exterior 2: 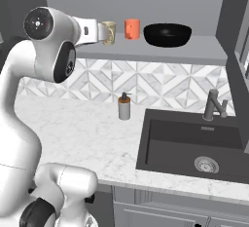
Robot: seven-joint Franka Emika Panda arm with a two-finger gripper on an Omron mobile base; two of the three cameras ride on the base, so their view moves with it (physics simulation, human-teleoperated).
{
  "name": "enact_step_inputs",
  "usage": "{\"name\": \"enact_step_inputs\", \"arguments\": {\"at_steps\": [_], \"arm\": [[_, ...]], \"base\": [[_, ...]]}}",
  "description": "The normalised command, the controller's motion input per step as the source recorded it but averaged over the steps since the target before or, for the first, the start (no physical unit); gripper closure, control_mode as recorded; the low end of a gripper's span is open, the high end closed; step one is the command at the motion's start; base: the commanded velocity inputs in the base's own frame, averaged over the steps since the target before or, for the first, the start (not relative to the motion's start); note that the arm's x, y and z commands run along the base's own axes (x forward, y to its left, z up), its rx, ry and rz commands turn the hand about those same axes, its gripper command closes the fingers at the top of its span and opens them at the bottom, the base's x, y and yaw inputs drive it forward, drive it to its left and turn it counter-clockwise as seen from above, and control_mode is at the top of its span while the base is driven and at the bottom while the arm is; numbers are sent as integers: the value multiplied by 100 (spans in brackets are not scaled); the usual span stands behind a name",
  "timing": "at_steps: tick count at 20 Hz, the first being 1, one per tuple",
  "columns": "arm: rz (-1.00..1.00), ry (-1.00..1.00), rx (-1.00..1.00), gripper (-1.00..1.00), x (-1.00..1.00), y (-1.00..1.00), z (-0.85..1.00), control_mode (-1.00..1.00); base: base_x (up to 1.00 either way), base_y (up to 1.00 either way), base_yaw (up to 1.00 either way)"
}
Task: Gather all objects into one cabinet and sort the glasses and bowls to opposite sides.
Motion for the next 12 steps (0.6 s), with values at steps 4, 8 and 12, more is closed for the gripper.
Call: {"name": "enact_step_inputs", "arguments": {"at_steps": [4,8,12], "arm": [[0,11,-10,-100,0,-9,0,-100],[0,2,-3,-100,0,-8,-11,-100],[0,0,4,-100,19,-6,-37,-100]], "base": [[0,0,0],[0,0,0],[0,0,0]]}}
